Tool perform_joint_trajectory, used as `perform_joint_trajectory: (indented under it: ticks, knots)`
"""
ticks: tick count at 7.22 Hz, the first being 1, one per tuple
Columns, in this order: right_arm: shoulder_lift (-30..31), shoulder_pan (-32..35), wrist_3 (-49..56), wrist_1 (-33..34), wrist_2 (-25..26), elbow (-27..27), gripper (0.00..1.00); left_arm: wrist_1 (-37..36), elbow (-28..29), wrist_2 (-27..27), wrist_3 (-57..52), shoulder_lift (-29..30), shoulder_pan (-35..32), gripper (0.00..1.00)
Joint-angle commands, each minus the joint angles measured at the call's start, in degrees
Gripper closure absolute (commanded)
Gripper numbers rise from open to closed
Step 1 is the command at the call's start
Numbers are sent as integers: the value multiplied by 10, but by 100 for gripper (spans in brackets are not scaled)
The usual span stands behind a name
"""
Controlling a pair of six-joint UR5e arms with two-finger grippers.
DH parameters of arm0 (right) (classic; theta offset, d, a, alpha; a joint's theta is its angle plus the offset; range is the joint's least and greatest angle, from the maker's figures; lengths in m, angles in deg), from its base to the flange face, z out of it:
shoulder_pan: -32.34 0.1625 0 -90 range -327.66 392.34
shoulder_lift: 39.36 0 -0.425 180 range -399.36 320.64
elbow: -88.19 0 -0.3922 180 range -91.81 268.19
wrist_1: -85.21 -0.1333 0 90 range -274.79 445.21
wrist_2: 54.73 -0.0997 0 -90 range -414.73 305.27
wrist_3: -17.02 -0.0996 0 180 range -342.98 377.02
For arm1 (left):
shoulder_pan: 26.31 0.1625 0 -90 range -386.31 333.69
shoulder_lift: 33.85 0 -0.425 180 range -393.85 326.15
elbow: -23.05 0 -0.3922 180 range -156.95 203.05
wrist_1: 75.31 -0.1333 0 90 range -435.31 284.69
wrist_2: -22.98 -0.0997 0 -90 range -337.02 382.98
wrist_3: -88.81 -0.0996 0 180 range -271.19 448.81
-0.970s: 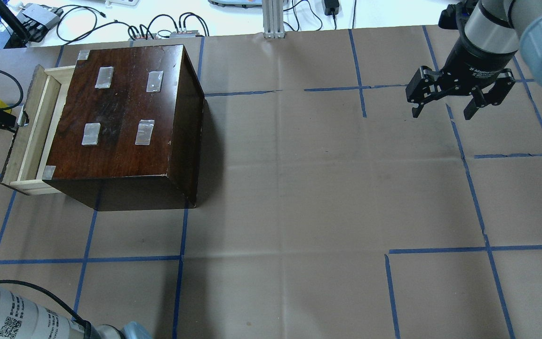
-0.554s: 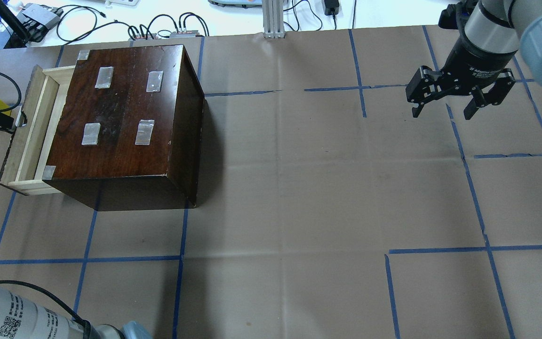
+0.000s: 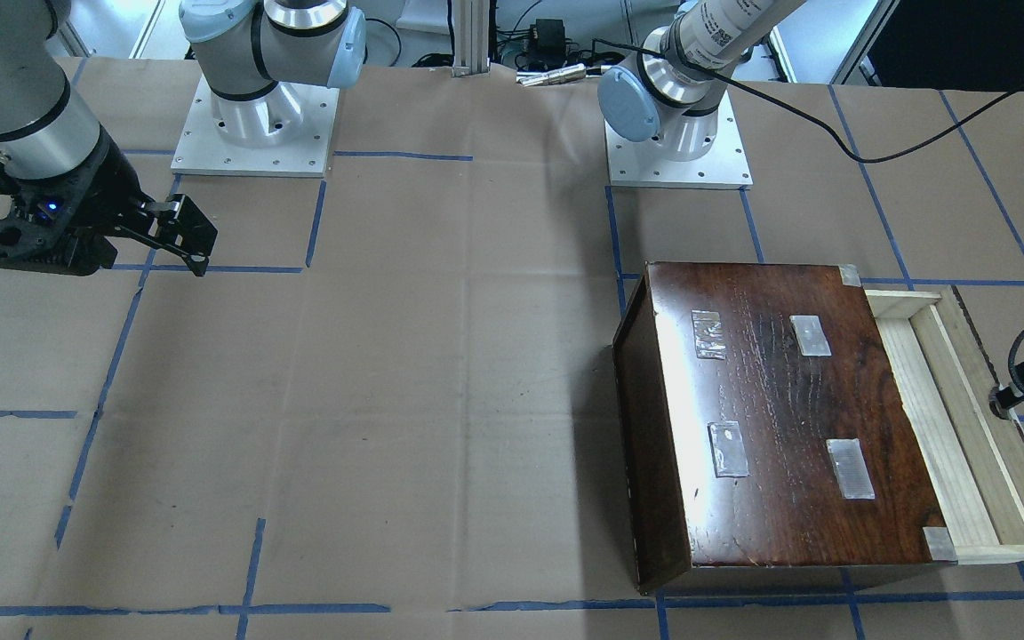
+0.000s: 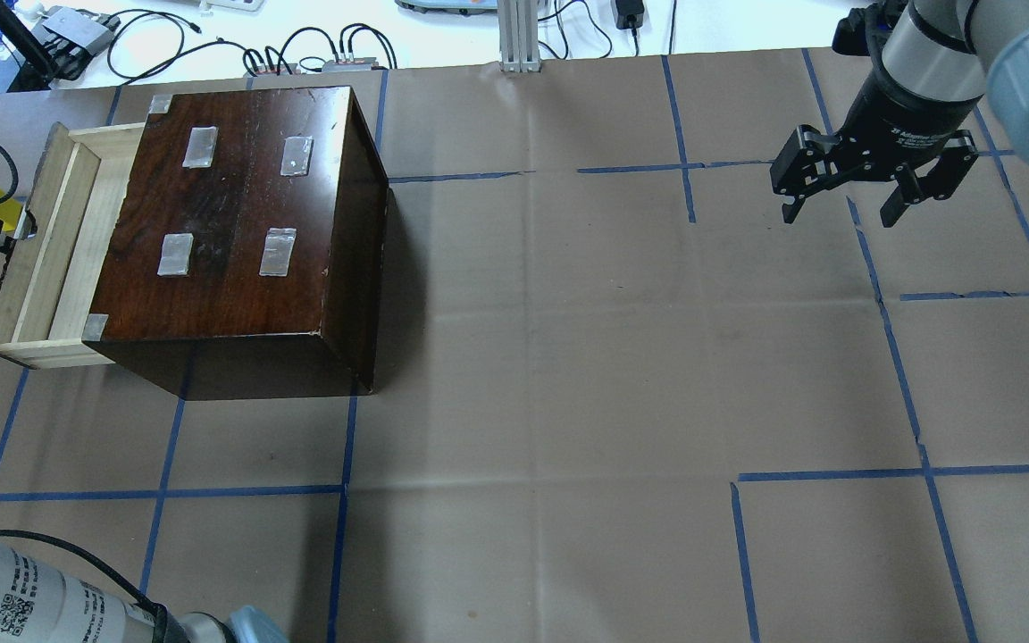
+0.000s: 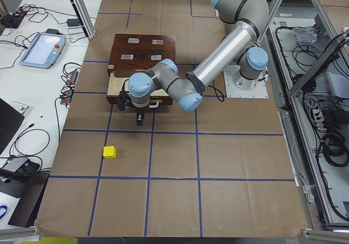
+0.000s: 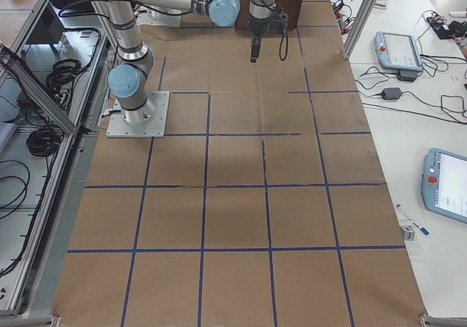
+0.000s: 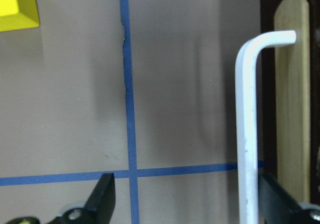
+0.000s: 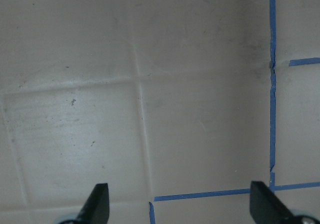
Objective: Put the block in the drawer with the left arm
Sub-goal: 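Release the handle and move the left gripper above the yellow cube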
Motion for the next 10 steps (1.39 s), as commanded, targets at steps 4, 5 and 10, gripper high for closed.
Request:
perform_joint_trajectory:
  ticks: [4,5,10]
  knots:
    - [0,0,0,0,0,-1,0,56,76,-6,-2,-6,3,1]
    - [0,0,0,0,0,0,0,57,104,-6,-2,7,3,1]
    - [0,0,0,0,0,0,0,138,409,-34,1,211,3,1]
